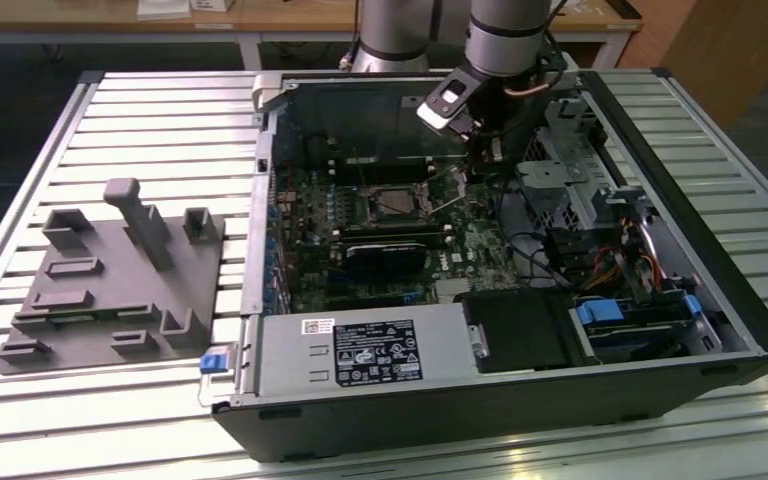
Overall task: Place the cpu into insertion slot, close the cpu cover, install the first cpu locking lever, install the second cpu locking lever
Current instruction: 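Close the cpu cover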
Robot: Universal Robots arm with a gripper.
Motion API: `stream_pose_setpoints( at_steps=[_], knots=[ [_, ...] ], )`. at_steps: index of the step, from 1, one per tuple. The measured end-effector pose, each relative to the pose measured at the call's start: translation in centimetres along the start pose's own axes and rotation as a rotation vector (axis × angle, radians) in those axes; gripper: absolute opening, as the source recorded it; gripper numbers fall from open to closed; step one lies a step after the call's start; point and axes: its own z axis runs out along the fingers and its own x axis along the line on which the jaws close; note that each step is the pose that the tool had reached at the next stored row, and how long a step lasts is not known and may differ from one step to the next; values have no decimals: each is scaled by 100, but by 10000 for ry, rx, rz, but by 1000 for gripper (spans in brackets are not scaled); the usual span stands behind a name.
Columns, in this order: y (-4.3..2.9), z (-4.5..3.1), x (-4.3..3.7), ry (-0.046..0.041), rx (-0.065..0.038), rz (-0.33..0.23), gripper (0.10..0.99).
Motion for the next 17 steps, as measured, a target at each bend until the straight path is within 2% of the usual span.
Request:
stream_pose_setpoints(
  at_steps=[1, 5, 7, 8, 13, 17],
  knots=[
    [1, 2, 0, 0, 115, -3, 106],
    [15, 9, 0, -1, 837, -15, 106],
    [19, 10, 0, -3, 1075, -19, 106],
    [20, 10, 0, -2, 1127, -20, 106],
    [15, 10, 0, 0, 1143, -19, 106],
    [-67, 6, 0, 9, 1144, -21, 106]
  ],
)
